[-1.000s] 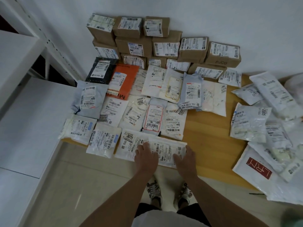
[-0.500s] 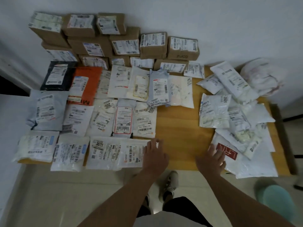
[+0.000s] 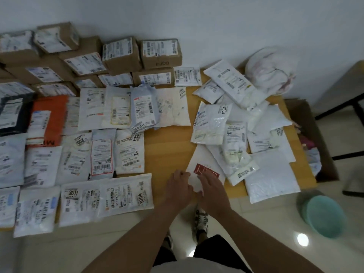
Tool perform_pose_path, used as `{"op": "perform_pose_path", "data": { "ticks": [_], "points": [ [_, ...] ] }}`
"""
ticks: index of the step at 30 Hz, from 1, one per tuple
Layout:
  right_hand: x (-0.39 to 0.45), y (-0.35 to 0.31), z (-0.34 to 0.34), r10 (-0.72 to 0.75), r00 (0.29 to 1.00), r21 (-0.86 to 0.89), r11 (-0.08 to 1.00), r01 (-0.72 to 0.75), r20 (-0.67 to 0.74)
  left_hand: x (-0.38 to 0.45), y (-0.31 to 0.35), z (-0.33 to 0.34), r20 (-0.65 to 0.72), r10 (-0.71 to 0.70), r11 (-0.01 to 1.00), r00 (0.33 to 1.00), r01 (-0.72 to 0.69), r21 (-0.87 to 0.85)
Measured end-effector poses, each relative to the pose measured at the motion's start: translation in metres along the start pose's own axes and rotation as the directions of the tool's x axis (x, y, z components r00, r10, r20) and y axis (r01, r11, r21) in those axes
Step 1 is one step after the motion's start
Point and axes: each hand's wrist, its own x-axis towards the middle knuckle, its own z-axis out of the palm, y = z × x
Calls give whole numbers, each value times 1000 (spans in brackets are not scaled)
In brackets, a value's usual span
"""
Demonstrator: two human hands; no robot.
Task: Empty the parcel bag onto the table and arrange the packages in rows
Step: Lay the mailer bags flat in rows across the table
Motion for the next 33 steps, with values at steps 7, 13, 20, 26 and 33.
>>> {"op": "perform_pose_path", "data": {
  "ticks": [7, 13, 20, 26, 33],
  "points": [
    [17, 50, -19, 263, 959, 28, 963, -267, 102, 11, 57, 36, -1, -216, 970, 976, 215, 109],
    [48, 68, -49, 410, 908, 233, 877, -420, 91, 23, 87, 58, 57, -260, 946, 964, 243, 217],
    [60, 84, -60, 491, 869, -34, 871, -489, 70, 19, 68, 15, 98, -295, 955, 950, 292, 48],
    [61, 38, -61, 465, 878, 497, 792, -355, -113, -1, 47, -47, 107, -274, 796, 956, 288, -533],
    [65, -1, -39, 48, 997, 393, 917, -66, 54, -7, 5, -53, 157, -574, 474, 804, 482, -737]
  ]
}}
